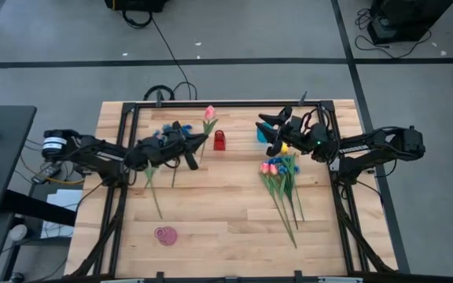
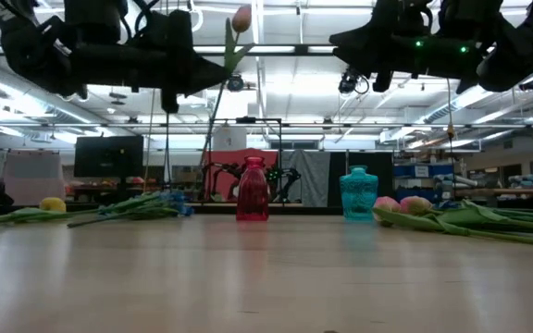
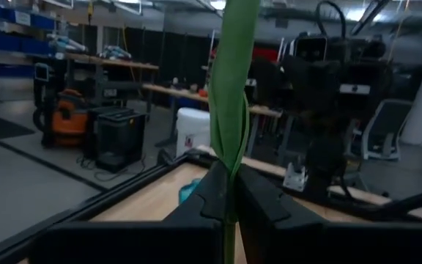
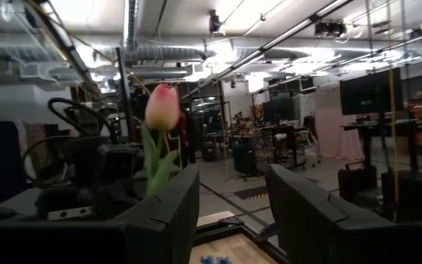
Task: Sort flowers into vase by color
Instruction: Put the pink flower into the red vase
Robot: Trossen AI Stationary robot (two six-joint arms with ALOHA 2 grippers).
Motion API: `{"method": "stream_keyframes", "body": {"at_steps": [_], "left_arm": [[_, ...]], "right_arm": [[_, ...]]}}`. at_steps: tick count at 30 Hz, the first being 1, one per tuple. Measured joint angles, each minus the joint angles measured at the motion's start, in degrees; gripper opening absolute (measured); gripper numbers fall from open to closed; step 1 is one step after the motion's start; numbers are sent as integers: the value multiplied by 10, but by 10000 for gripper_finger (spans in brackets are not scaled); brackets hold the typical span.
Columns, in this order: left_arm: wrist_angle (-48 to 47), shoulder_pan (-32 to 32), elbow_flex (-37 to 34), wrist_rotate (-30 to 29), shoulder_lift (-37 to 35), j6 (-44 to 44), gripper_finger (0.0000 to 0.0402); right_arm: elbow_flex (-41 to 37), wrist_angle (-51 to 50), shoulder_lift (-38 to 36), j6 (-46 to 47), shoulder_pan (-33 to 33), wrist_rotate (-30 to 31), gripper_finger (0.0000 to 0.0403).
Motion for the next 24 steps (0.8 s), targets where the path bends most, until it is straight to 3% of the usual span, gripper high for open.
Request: {"method": "stream_keyframes", "body": {"at_steps": [12, 24], "left_arm": [[69, 0, 0, 0, 31, 24, 23], [76, 0, 0, 0, 30, 33, 23]], "right_arm": [[0, -34, -8, 6, 5, -4, 172], [0, -188, -115, -14, 24, 17, 172]]}}
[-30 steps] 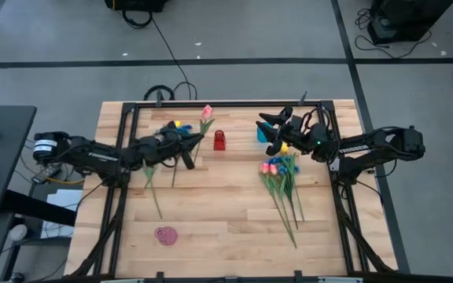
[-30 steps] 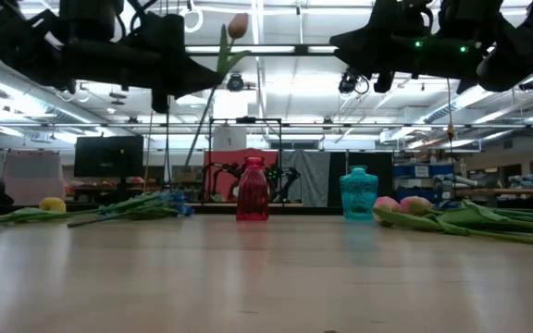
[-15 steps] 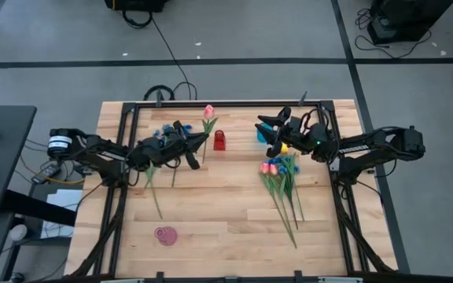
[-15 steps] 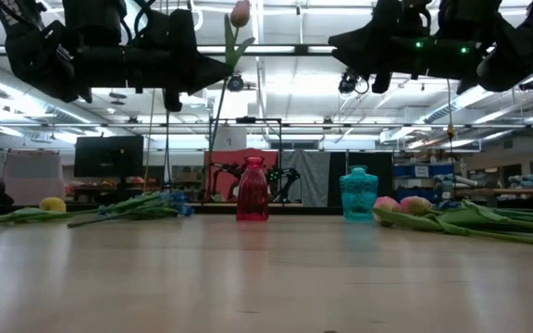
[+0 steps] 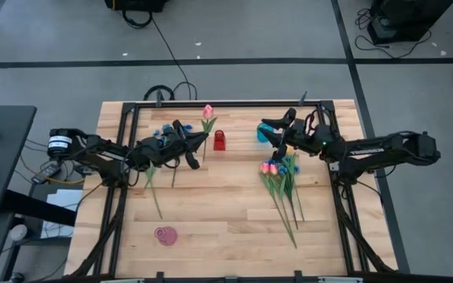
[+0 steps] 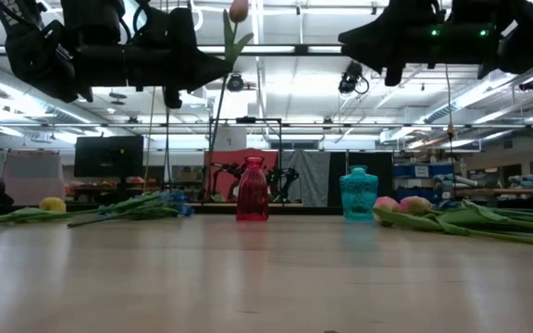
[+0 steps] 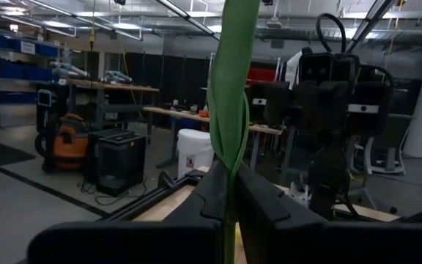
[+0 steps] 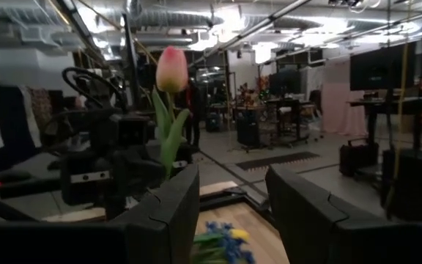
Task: Sort flowers into vase by color
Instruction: Put the pink flower into the red vase
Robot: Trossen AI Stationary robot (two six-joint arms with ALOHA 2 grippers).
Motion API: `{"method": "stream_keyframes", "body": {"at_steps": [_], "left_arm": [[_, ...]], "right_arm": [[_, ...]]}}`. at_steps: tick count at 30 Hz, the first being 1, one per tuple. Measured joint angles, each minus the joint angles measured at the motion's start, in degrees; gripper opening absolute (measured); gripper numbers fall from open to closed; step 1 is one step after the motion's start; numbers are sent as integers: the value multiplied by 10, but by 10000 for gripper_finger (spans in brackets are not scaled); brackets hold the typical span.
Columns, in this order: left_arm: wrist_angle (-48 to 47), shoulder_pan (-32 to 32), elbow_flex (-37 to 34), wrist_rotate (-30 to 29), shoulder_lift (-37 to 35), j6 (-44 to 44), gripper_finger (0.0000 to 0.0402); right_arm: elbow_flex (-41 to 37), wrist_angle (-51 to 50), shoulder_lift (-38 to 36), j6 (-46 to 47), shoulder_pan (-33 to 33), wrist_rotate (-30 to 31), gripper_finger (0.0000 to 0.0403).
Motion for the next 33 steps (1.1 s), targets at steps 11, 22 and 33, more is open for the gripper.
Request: {"method": "stream_keyframes", "body": {"at_steps": [11, 22, 33], "left_arm": [[52, -1, 0, 84, -17, 11, 23], [57, 37, 11, 82, -11, 40, 23], [55, 50, 80, 96, 16, 68, 24]], "right_arm": [[0, 4, 12, -4, -1, 10, 172], [0, 10, 12, -2, -1, 10, 172], [0, 11, 12, -4, -2, 10, 172]]}}
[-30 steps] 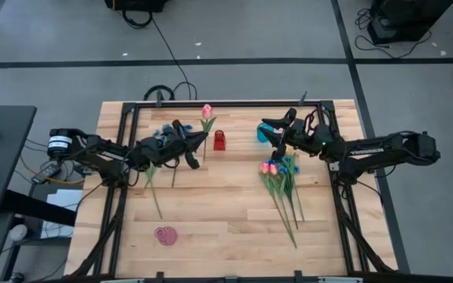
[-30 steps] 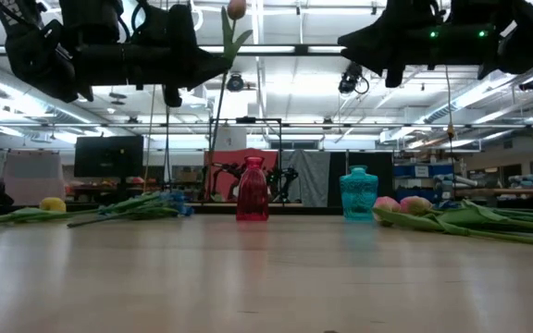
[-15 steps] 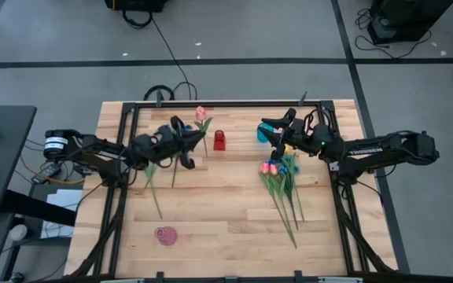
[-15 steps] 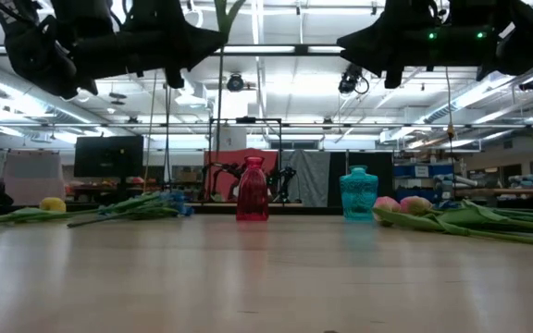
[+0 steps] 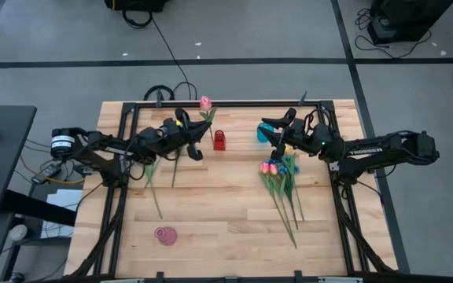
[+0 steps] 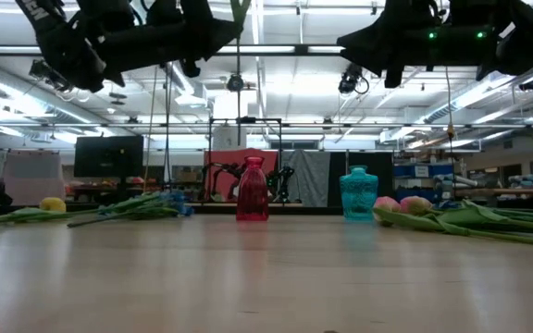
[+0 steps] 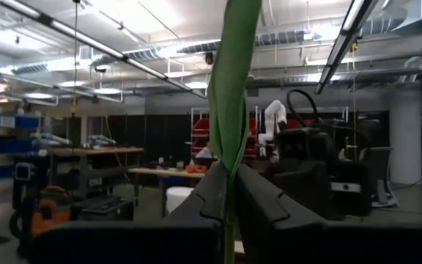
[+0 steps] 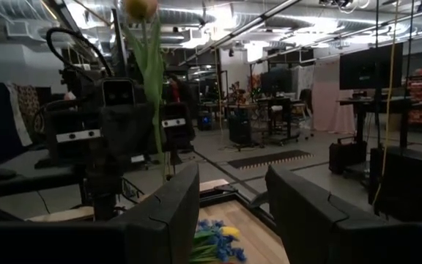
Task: Sort flowers into vase by color
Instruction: Put the pink flower into the red vase
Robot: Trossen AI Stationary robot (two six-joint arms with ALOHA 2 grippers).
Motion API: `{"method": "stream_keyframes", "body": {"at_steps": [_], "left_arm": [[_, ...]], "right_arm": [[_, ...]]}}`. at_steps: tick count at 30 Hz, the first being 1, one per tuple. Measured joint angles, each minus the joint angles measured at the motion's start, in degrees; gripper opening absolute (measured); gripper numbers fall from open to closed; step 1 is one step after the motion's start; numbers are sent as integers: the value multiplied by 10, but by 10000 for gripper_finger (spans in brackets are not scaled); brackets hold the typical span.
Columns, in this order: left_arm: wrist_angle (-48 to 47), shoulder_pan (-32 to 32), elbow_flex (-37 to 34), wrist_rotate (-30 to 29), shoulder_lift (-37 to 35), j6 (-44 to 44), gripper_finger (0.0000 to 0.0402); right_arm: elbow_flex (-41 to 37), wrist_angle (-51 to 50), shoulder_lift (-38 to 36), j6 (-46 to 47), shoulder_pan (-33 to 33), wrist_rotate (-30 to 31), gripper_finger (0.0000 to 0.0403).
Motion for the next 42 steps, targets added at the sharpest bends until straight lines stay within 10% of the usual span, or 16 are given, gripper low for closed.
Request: {"method": "stream_keyframes", "body": {"at_steps": [42], "left_arm": [[74, 66, 57, 4, 173, -34, 24]], "right_arm": [[0, -2, 0, -13, 0, 15, 172]]}}
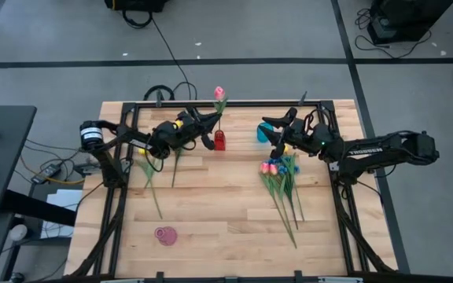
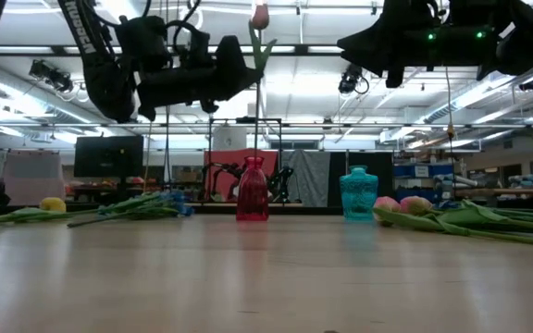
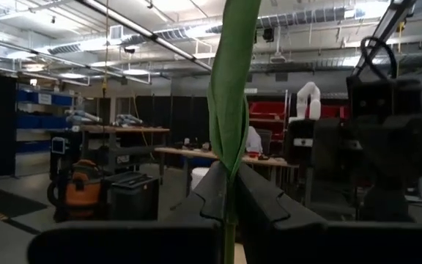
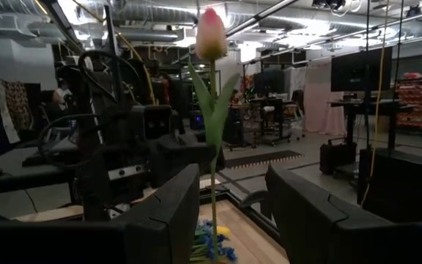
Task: Sort flowers into vase by color
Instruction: Put the pink flower into the red vase
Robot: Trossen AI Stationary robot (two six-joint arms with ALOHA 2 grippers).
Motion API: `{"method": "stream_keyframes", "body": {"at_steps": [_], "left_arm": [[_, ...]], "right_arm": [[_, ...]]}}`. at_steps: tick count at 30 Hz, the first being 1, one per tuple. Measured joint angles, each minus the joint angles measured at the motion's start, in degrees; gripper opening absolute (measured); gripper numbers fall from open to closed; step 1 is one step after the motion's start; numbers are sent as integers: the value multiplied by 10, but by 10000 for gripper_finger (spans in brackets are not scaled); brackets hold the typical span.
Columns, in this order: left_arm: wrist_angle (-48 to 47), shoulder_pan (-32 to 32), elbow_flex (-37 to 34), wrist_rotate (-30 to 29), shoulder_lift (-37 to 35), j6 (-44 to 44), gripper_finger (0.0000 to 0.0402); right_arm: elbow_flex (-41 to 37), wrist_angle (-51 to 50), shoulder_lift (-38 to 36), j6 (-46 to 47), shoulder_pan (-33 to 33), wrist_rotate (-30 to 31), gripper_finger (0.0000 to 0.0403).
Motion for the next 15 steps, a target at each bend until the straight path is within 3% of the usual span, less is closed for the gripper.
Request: {"method": "stream_keyframes", "body": {"at_steps": [15], "left_arm": [[-85, 0, -1, 1, 13, -11, 29]], "right_arm": [[0, -2, 0, -4, 0, 0, 172]]}}
